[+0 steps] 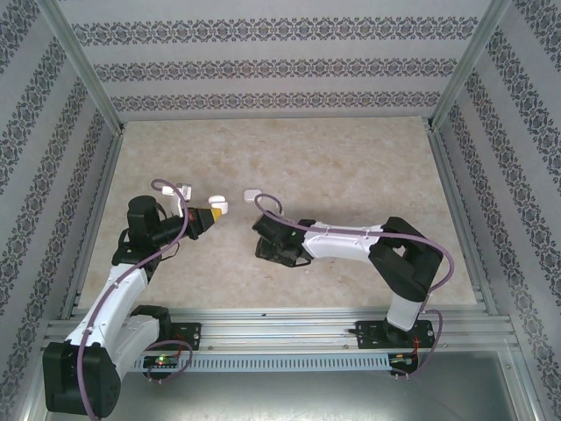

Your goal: Insert wireless bluetooth earbuds into charging case

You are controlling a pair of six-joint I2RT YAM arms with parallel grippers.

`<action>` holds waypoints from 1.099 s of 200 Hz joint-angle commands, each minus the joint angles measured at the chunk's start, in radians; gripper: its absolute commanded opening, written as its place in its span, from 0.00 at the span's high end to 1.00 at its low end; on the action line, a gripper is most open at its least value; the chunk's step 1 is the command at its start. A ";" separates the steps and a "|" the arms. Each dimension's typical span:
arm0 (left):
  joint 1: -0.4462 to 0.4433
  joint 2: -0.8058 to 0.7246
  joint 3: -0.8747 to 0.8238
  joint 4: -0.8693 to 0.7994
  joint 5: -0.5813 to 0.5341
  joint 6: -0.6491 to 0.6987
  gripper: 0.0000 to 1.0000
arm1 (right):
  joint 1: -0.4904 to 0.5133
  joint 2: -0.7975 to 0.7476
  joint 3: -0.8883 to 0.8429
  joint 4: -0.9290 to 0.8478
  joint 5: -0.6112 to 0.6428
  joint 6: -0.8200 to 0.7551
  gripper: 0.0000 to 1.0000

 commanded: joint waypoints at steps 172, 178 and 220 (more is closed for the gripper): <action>-0.009 -0.046 -0.022 -0.048 -0.001 0.037 1.00 | -0.003 0.040 0.105 -0.181 0.040 -0.072 0.48; -0.008 -0.047 -0.020 -0.053 -0.002 0.039 1.00 | -0.003 0.050 0.108 -0.177 0.031 -0.070 0.48; -0.009 -0.062 -0.025 -0.071 -0.003 0.047 1.00 | 0.005 0.123 0.165 -0.167 -0.009 -0.083 0.49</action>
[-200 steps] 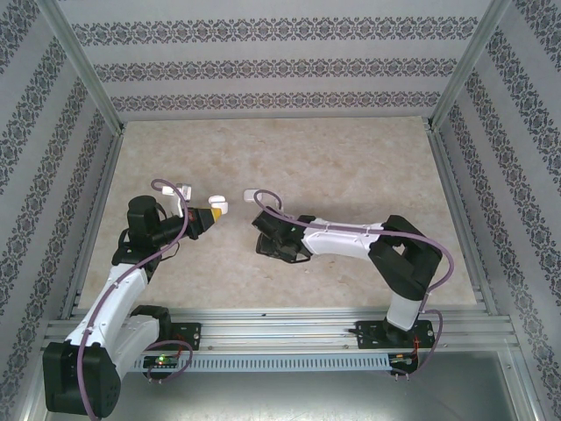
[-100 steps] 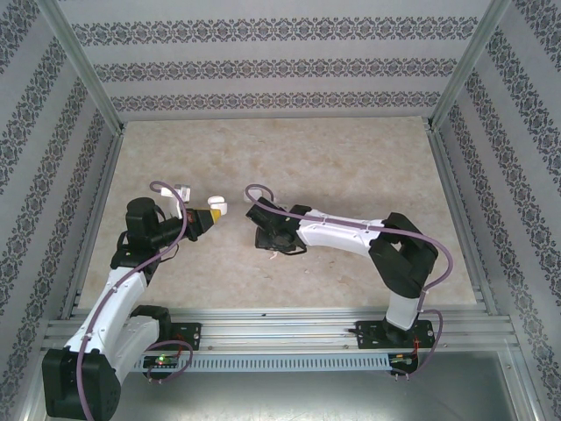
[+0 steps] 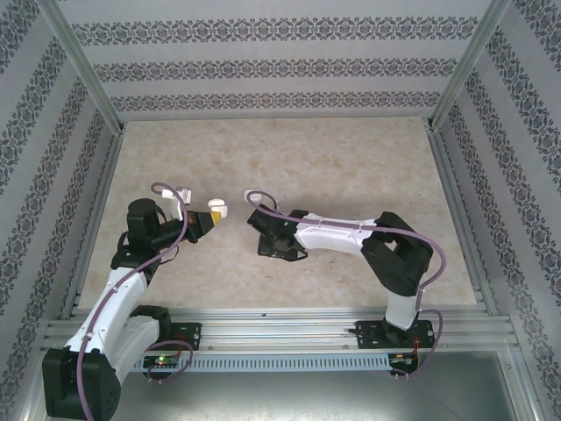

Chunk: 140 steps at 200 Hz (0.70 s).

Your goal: Insert wireless bluetooth earbuds into charging case

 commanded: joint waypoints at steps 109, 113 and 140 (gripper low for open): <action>-0.009 -0.039 -0.015 -0.046 -0.013 0.039 1.00 | 0.021 0.137 0.250 -0.146 0.001 -0.146 0.49; -0.009 -0.038 -0.015 -0.046 -0.013 0.039 1.00 | 0.021 0.135 0.254 -0.157 0.006 -0.152 0.49; -0.009 -0.036 -0.017 -0.043 -0.013 0.037 1.00 | 0.027 0.139 0.292 -0.232 0.026 -0.203 0.50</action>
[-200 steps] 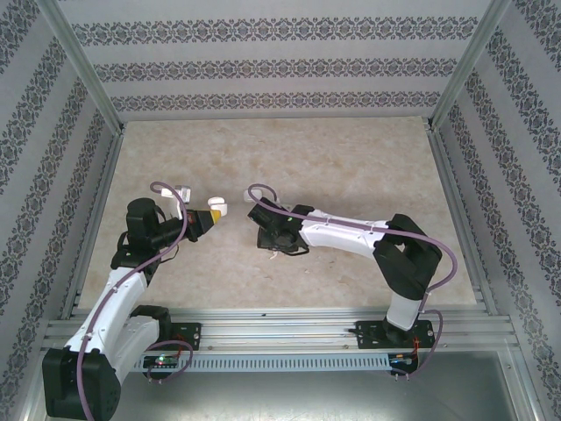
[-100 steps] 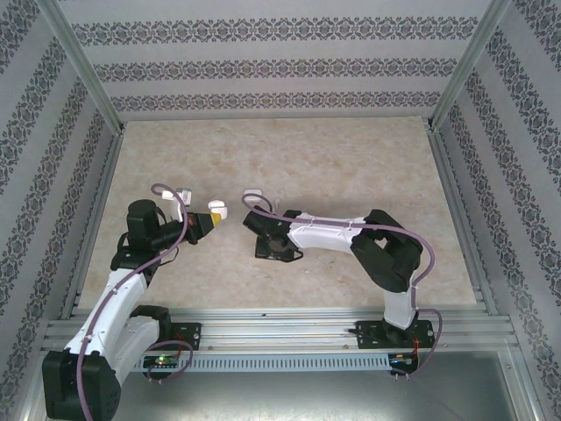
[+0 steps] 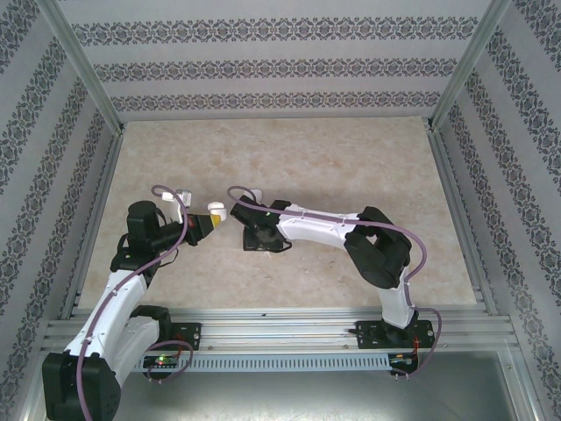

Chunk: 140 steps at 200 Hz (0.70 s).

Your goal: Insert wireless bluetooth earbuds into charging case

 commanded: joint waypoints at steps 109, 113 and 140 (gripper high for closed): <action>-0.009 -0.040 -0.010 -0.031 0.011 0.016 1.00 | 0.023 0.143 0.170 -0.259 0.032 -0.216 0.58; -0.009 -0.040 -0.010 -0.032 0.009 0.016 1.00 | 0.023 0.146 0.171 -0.259 0.035 -0.218 0.58; -0.009 -0.046 -0.010 -0.038 0.011 0.016 1.00 | 0.023 0.163 0.178 -0.262 0.035 -0.231 0.61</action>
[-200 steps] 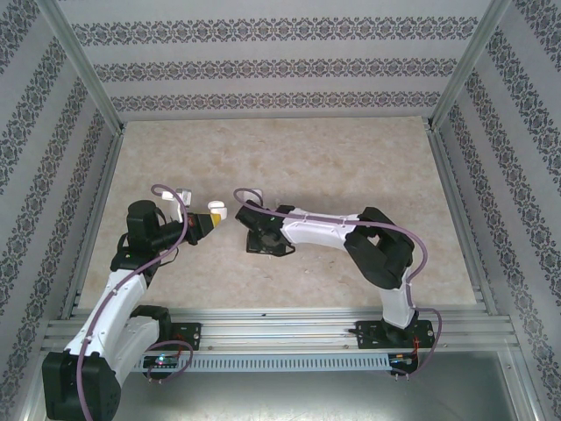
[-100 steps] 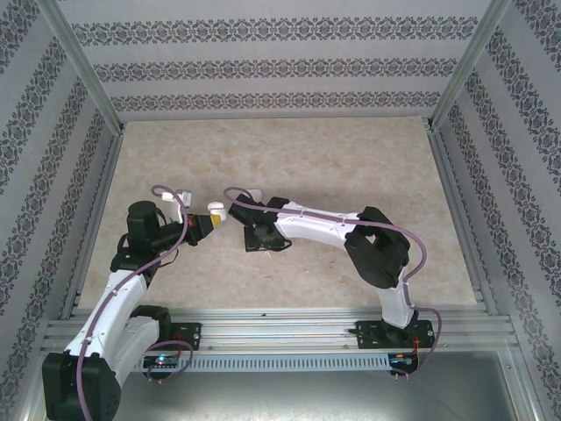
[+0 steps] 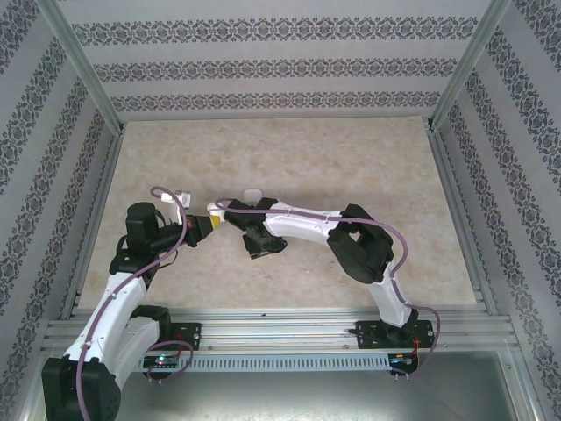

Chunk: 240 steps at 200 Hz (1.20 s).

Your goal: Insert wireless bluetooth earbuds into charging case

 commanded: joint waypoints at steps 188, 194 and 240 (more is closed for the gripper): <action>-0.019 -0.047 -0.089 0.157 0.089 -0.075 1.00 | -0.026 -0.155 -0.129 0.026 0.047 -0.084 0.83; -0.021 -0.046 -0.090 0.157 0.088 -0.075 1.00 | -0.034 -0.150 -0.134 0.016 0.031 -0.107 0.83; -0.032 -0.047 -0.101 0.110 0.051 -0.055 1.00 | -0.057 -0.085 -0.193 -0.042 -0.061 -0.199 0.80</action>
